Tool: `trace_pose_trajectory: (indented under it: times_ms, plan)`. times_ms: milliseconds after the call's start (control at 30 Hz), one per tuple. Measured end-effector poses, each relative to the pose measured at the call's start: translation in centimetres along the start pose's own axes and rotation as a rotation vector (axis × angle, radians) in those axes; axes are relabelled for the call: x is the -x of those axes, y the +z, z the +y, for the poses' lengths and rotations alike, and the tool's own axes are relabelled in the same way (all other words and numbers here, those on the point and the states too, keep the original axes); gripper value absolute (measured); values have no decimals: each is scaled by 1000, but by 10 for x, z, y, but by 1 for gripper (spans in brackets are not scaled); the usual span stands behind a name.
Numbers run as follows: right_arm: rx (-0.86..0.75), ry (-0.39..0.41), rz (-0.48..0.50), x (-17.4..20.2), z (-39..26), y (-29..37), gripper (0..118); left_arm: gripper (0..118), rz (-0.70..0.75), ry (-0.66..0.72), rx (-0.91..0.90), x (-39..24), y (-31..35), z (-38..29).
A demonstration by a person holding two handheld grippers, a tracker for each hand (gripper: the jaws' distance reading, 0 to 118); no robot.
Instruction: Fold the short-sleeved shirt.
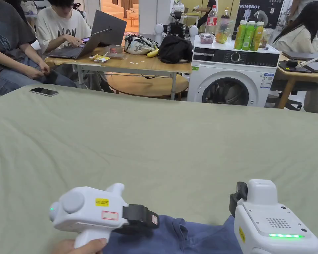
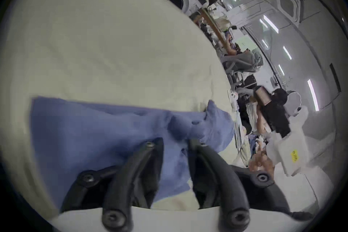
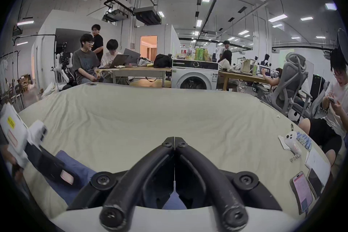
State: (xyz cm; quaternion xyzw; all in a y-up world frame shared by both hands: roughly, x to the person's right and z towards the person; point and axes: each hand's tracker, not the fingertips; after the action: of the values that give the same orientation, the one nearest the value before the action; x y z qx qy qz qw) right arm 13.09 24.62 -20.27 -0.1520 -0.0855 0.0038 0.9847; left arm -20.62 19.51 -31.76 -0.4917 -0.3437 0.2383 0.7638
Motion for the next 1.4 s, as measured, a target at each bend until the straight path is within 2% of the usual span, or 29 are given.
trace_pose_trajectory:
  times_ms: [33, 67, 100, 200, 333, 500, 567, 633, 700, 767, 833, 933, 1133, 1333, 1400]
  plan:
    - [-3, 2, 2, 1, 1, 0, 0, 44, 32, -7, -26, 8, 15, 4]
    - [-4, 4, 3, 2, 1, -1, 0, 50, 65, -9, -56, 16, 28, 5]
    - [-5, 6, 6, 4, 2, -1, 0, 51, 89, -1, -91, 26, 41, 5]
    - [-4, 10, 17, 9, 2, -3, 0, 51, 108, 63, -126, 56, 63, 5]
    - [1, 5, 31, 15, 2, -6, 0, 51, 68, 114, -77, 80, 61, -6]
    - [8, 2, 42, 18, 1, -7, 0, 51, -131, 239, 23, 104, 24, -26]
    - [10, 5, 41, 19, 1, -7, 0, 51, -266, 271, -47, 123, 18, -23]
    - [11, 5, 39, 17, 0, -7, 0, 51, -295, 290, -34, 124, 9, -27]
    - [14, 6, 35, 16, 0, -7, 0, 50, -275, 239, -34, 115, 7, -28]
    - [19, 1, 32, 15, -1, -7, 0, 37, -212, 209, -29, 111, 3, -26]
    - [23, -6, 32, 15, -1, -8, 0, 18, -214, 226, -25, 113, 4, -25]
    - [27, -16, 31, 14, -2, -7, 0, 11, -190, 167, -32, 104, 10, -22]
    - [29, -12, 29, 11, 0, -6, 0, 6, -249, 129, -90, 83, 45, -11]
    - [14, -10, 25, 5, 7, -4, 0, 6, -198, 83, -150, 62, 103, 3]
    - [9, -14, 25, 4, 8, -4, 0, 6, -104, 48, -179, 48, 123, 2]
